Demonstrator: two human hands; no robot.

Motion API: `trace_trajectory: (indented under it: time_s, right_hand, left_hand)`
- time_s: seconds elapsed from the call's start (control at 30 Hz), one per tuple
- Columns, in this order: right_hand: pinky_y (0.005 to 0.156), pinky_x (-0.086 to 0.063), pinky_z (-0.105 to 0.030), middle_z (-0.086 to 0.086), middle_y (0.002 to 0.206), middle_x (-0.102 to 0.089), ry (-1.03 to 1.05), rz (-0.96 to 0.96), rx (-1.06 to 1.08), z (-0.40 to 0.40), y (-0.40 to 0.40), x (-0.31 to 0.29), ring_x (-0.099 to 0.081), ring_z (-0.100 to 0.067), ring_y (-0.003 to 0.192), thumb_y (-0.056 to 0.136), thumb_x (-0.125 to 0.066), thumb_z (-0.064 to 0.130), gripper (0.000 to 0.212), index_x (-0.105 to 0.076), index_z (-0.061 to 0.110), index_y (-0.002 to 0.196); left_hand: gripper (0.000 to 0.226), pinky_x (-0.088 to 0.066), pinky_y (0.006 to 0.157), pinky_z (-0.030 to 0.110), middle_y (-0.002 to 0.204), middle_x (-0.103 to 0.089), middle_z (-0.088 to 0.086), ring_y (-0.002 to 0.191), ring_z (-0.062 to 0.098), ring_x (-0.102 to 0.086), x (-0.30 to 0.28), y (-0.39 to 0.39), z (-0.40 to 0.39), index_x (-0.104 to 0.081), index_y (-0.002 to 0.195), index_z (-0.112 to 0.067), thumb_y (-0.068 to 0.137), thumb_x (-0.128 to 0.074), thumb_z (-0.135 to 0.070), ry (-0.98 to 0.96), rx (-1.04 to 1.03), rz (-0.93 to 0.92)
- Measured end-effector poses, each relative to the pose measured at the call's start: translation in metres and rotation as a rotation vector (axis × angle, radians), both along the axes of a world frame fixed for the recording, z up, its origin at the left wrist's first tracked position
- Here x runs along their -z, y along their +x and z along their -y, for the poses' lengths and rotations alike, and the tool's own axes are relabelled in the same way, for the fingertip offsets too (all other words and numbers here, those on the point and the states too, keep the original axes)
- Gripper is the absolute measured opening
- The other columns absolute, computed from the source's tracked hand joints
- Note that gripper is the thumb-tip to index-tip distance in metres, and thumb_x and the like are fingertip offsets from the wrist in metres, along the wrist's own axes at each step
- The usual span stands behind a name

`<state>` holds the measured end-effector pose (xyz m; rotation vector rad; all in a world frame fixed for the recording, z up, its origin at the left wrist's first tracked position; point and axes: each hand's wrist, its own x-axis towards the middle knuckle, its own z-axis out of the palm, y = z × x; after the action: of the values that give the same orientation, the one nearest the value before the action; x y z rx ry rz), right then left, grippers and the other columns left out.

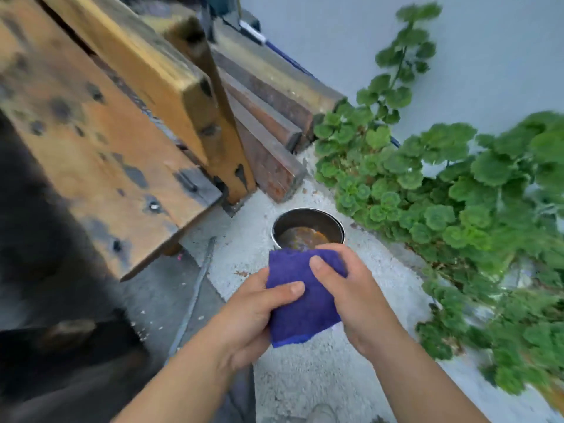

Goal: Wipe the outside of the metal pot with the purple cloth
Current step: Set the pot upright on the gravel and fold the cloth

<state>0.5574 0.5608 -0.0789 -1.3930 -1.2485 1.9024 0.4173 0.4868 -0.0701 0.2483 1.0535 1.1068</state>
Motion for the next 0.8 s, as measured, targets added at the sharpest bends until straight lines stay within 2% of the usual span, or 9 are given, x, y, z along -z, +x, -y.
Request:
trace_trajectory:
  time_s: [0.07,0.13,0.23,0.33,0.43,0.5,0.57,0.7,0.8]
  right_hand:
    - [0.083,-0.057,-0.043,-0.003,0.111,-0.072,-0.258,-0.188,-0.172,0.017,0.003,-0.044,-0.068,-0.021,0.100,0.077,-0.079,0.030,0.037,-0.065,0.027,0.112]
    - [0.087,-0.053,-0.054,-0.011,0.117,-0.070,-0.310,-0.257,-0.377,0.035,-0.003,-0.096,-0.067,-0.031,0.107,0.073,-0.078,0.028,0.049,-0.063,0.021,0.119]
    - [0.082,-0.053,-0.050,-0.019,0.112,-0.070,-0.229,-0.231,-0.494,0.058,-0.030,-0.150,-0.067,-0.035,0.102,0.068,-0.079,0.018,0.051,-0.062,0.009,0.115]
    - [0.082,-0.055,-0.041,-0.020,0.107,-0.071,-0.136,-0.202,-0.562,0.103,-0.081,-0.192,-0.069,-0.028,0.095,0.076,-0.077,0.007,0.036,-0.062,0.002,0.108]
    - [0.080,-0.056,-0.039,-0.017,0.104,-0.073,-0.110,-0.183,-0.606,0.149,-0.128,-0.205,-0.070,-0.025,0.091,0.083,-0.070,-0.001,0.026,-0.061,0.003,0.106]
    - [0.075,-0.056,-0.036,-0.009,0.102,-0.074,-0.113,-0.153,-0.702,0.183,-0.158,-0.207,-0.071,-0.022,0.091,0.084,-0.068,-0.002,0.024,-0.063,0.008,0.106]
    - [0.073,-0.054,-0.034,-0.006,0.101,-0.075,-0.146,-0.139,-0.775,0.220,-0.187,-0.203,-0.071,-0.020,0.090,0.085,-0.064,-0.005,0.027,-0.063,0.010,0.107]
    - [0.073,-0.055,-0.035,-0.013,0.105,-0.073,-0.127,-0.096,-0.795,0.285,-0.248,-0.189,-0.070,-0.023,0.088,0.085,-0.060,-0.012,0.032,-0.059,0.003,0.113]
    - [0.082,-0.054,-0.046,-0.020,0.106,-0.071,-0.039,-0.033,-0.764,0.330,-0.299,-0.169,-0.068,-0.030,0.090,0.084,-0.062,-0.013,0.036,-0.056,0.000,0.116]
  left_hand:
    - [0.049,-0.055,0.074,0.044,0.123,-0.061,0.030,0.101,0.039,-0.064,-0.055,-0.007,0.024,-0.057,0.127,-0.003,0.078,-0.065,-0.007,0.011,-0.016,0.004]
    - [0.052,-0.052,0.081,0.052,0.128,-0.057,0.032,0.106,0.043,-0.060,-0.110,-0.017,0.059,-0.052,0.130,-0.003,0.080,-0.064,-0.005,0.033,-0.072,0.014]
    - [0.051,-0.048,0.092,0.059,0.129,-0.057,0.031,0.113,0.046,-0.057,-0.166,-0.031,0.112,-0.053,0.129,-0.001,0.080,-0.064,-0.002,0.032,-0.219,-0.033]
    - [0.041,-0.042,0.096,0.068,0.121,-0.062,0.031,0.111,0.045,-0.059,-0.202,-0.052,0.174,-0.060,0.121,0.005,0.083,-0.068,-0.006,-0.048,-0.444,-0.128]
    - [0.025,-0.046,0.097,0.062,0.112,-0.068,0.028,0.101,0.037,-0.065,-0.222,-0.071,0.229,-0.069,0.104,0.000,0.084,-0.066,-0.015,-0.146,-0.614,-0.197]
    - [0.025,-0.051,0.093,0.057,0.111,-0.068,0.027,0.096,0.033,-0.067,-0.225,-0.086,0.270,-0.063,0.109,0.001,0.087,-0.065,-0.013,-0.213,-0.711,-0.259]
    - [0.027,-0.059,0.077,0.041,0.103,-0.072,0.018,0.084,0.023,-0.070,-0.219,-0.106,0.311,-0.059,0.114,0.001,0.091,-0.063,-0.011,-0.260,-0.781,-0.302]
    - [0.014,-0.052,0.055,0.024,0.089,-0.072,0.005,0.070,0.013,-0.069,-0.198,-0.155,0.378,-0.061,0.107,-0.008,0.093,-0.061,-0.013,-0.320,-0.838,-0.352]
    - [0.012,-0.052,0.054,0.025,0.090,-0.073,0.005,0.074,0.015,-0.070,-0.174,-0.204,0.417,-0.061,0.106,-0.010,0.094,-0.061,-0.014,-0.359,-0.867,-0.386]
